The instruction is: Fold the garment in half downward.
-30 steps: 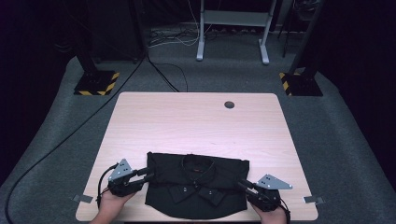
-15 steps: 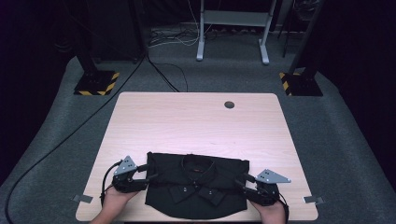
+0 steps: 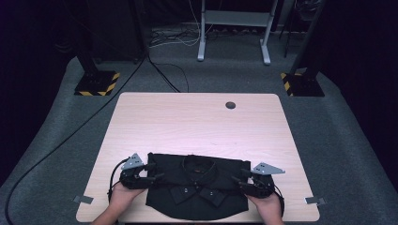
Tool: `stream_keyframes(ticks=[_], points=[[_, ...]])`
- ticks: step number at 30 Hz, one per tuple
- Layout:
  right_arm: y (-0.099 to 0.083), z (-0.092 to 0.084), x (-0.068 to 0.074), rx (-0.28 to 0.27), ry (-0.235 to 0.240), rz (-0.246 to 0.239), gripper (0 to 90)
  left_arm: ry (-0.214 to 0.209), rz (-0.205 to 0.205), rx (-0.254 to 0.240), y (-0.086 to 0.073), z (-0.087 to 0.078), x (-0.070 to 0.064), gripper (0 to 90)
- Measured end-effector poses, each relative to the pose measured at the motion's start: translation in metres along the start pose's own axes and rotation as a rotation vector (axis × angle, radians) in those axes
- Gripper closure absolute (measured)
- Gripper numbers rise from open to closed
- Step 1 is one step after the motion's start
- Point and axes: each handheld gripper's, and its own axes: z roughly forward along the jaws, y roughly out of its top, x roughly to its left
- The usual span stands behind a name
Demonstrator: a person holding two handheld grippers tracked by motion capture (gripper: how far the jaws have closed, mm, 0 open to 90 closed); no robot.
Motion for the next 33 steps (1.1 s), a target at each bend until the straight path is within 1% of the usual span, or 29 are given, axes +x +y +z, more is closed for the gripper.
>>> stream_keyframes(ticks=[2,6,12,17,21,24,27,33], points=[[0.0,0.005,0.0,0.014,0.016,0.005,43.5,-0.008,0.007,0.007,0.003,0.003,0.0,36.3],[0.001,0.01,0.0,0.031,0.03,0.008,42.9,-0.018,0.015,0.018,0.005,0.008,-0.002,36.5],[0.002,0.009,0.002,0.038,0.057,0.001,43.2,-0.042,0.014,0.017,0.003,0.008,-0.005,36.8],[0.0,0.006,0.005,0.049,0.085,0.0,43.5,-0.056,0.022,0.005,0.0,0.001,-0.009,36.7],[-0.001,0.002,0.006,0.039,0.1,0.006,43.7,-0.071,0.03,-0.006,-0.001,-0.006,-0.012,36.8],[-0.002,-0.003,0.008,0.029,0.111,0.014,43.8,-0.082,0.028,-0.01,-0.002,-0.011,-0.014,36.9],[-0.004,-0.008,0.011,0.024,0.119,0.011,43.8,-0.09,0.026,-0.012,-0.005,-0.016,-0.018,36.9],[-0.009,-0.018,0.018,0.024,0.135,0.003,43.9,-0.104,0.042,-0.005,-0.014,-0.026,-0.026,36.9]])
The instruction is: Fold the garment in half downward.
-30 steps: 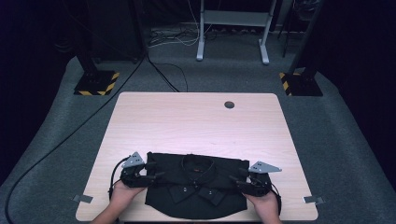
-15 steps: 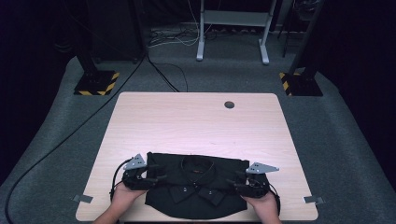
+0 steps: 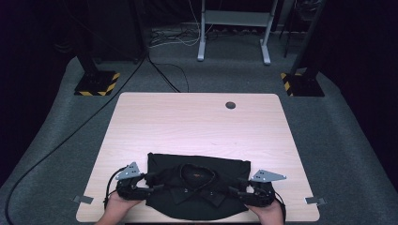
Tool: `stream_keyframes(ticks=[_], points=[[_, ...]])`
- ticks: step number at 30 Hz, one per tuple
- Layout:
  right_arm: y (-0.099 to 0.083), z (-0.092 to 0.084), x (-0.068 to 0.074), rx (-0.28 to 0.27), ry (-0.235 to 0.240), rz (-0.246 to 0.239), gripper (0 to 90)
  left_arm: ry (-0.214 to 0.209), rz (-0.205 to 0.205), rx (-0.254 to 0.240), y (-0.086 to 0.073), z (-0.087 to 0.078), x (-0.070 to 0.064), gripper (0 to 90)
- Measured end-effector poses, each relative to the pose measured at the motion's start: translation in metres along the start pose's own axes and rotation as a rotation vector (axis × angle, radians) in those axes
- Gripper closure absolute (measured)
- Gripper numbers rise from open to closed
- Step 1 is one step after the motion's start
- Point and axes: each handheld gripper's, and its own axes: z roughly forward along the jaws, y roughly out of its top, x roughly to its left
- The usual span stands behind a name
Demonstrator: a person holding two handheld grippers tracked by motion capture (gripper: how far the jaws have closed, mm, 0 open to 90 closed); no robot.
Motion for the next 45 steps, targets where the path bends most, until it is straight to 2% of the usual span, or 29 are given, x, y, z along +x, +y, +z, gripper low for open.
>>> stream_keyframes(ticks=[5,13,23,36,45], points=[[-0.002,-0.008,0.005,-0.003,0.006,-0.005,43.7,-0.01,0.001,-0.015,-0.003,-0.011,-0.006,36.8],[-0.001,-0.021,0.009,-0.029,-0.009,-0.011,42.8,0.017,0.027,-0.017,-0.002,-0.021,-0.012,33.4],[-0.005,-0.009,0.011,-0.011,-0.03,-0.021,40.6,0.057,0.05,0.026,-0.005,-0.004,-0.01,29.0],[-0.01,0.014,0.012,0.027,-0.049,-0.04,38.0,0.071,0.079,0.074,-0.006,0.017,-0.007,28.0],[-0.018,0.024,0.01,0.079,-0.067,-0.062,37.7,0.075,0.087,0.099,-0.011,0.024,-0.005,27.9]])
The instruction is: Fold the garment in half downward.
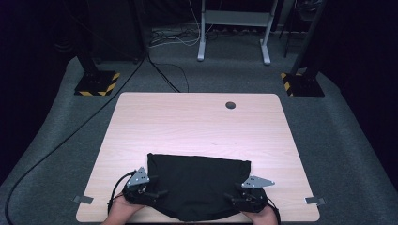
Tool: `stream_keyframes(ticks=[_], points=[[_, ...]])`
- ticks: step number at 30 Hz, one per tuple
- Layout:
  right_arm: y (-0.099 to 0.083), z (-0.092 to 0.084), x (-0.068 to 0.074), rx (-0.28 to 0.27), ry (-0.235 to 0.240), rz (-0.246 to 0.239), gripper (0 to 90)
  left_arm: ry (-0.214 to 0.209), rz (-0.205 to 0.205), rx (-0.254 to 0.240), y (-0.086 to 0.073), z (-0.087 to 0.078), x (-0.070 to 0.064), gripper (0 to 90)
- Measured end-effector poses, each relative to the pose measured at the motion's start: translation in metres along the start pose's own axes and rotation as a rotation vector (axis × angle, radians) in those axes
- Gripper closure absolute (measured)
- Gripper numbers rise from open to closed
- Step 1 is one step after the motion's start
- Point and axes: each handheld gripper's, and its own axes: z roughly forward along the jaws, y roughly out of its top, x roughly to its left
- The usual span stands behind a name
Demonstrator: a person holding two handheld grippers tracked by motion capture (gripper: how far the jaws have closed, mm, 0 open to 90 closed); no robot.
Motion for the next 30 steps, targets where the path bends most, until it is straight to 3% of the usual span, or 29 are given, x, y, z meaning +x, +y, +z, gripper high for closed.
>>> stream_keyframes(ticks=[15,30], points=[[-0.005,0.006,0.001,0.025,-0.018,-0.034,35.0,0.021,0.017,0.046,-0.001,0.007,-0.001,29.0],[0.002,0.006,-0.016,0.056,-0.031,-0.017,36.9,0.05,-0.006,0.058,0.012,0.02,0.003,29.2]])
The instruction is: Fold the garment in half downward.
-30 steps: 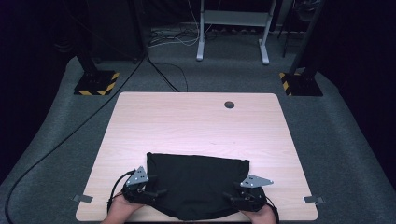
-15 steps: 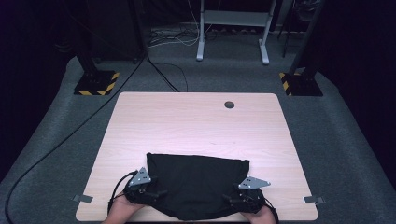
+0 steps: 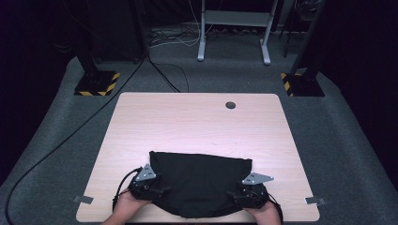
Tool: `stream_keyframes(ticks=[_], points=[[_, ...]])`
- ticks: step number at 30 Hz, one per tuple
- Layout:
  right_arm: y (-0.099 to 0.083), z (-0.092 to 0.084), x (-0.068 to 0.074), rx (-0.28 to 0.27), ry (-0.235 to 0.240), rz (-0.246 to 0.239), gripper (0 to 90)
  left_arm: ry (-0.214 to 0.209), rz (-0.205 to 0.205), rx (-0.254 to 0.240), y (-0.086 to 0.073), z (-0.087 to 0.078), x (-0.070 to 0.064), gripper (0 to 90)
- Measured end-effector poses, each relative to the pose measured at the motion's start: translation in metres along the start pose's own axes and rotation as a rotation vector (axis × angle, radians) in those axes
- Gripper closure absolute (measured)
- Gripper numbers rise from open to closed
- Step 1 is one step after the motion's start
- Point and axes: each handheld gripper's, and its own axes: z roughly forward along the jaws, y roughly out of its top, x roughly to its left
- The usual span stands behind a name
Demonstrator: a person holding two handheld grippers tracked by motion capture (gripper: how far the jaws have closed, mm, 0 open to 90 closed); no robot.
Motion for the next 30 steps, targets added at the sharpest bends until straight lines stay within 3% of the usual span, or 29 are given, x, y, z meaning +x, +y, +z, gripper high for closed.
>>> stream_keyframes(ticks=[21,30], points=[[0.008,-0.001,-0.031,0.029,-0.103,0.015,37.7,0.015,-0.01,-0.001,0.023,0.025,-0.002,29.3],[0.012,0.0,-0.043,0.031,-0.126,0.015,37.7,0.03,-0.01,-0.001,0.029,0.033,-0.004,29.4]])
